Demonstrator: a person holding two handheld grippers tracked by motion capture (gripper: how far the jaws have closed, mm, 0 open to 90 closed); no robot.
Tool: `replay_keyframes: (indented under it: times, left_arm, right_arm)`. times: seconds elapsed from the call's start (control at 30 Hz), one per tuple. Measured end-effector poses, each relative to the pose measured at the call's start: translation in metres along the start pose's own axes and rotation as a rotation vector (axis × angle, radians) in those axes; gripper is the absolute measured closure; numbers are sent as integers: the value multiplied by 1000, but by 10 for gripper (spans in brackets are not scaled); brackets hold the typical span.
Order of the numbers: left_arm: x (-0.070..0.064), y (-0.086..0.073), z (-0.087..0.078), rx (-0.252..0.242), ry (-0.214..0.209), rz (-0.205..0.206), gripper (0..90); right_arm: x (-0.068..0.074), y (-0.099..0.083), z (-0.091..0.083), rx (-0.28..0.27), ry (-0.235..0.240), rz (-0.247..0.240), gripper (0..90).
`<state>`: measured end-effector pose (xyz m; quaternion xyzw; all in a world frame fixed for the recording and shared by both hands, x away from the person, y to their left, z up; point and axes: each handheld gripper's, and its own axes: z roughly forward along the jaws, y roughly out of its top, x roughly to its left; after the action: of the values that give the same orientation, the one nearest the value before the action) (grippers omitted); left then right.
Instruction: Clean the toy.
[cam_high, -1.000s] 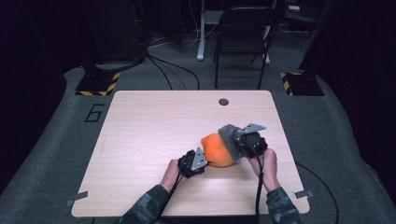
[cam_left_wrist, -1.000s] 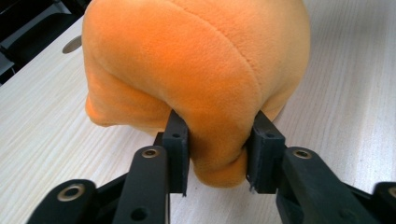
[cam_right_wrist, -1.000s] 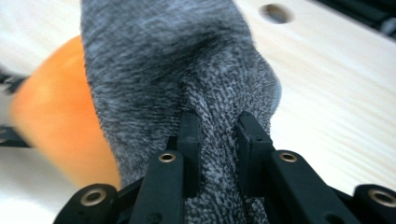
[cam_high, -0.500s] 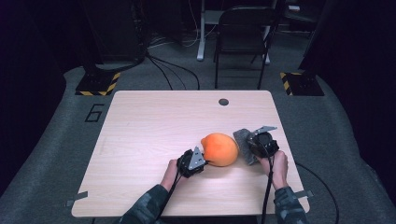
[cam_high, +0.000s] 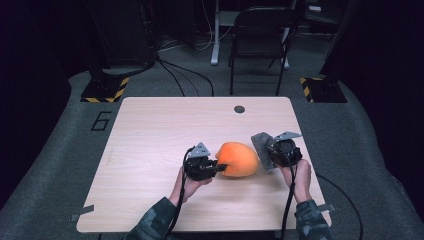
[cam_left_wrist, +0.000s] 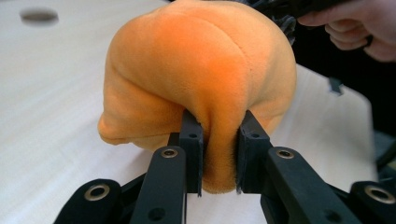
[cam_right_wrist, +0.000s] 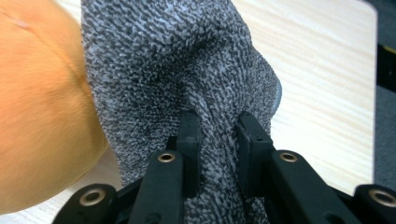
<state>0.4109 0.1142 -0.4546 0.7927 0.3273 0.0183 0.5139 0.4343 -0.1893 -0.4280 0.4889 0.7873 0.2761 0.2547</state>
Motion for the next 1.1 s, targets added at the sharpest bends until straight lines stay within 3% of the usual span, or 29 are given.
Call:
replay_keyframes:
  times: [0.13, 0.3, 0.37, 0.47, 0.67, 0.8, 0.87, 1.1]
  left_arm:
    - [9, -1, -1, 16, -62, -119, 761]
    - [25, -13, 11, 39, -81, -204, 759]
    - [29, -15, 12, 37, -87, -217, 759]
    - [29, -14, 11, 37, -71, -199, 757]
    - [26, -14, 12, 26, -72, -212, 754]
    - [24, -15, 13, 32, -66, -204, 754]
    - [25, -16, 13, 29, -74, -209, 754]
    - [22, -15, 15, 33, -67, -181, 752]
  right_arm:
    - [4, 5, -9, -27, 2, -7, 738]
    - [16, 13, -20, -47, 5, -45, 738]
    - [24, 17, -26, -59, 15, -66, 738]
    - [43, 24, -35, -88, 54, -97, 738]
    - [96, 32, -44, -93, 105, -230, 736]
    - [119, 28, -29, -64, 81, -298, 735]
    - [120, 26, -25, -63, 63, -302, 736]
    - [94, 23, -20, -31, 69, -242, 735]
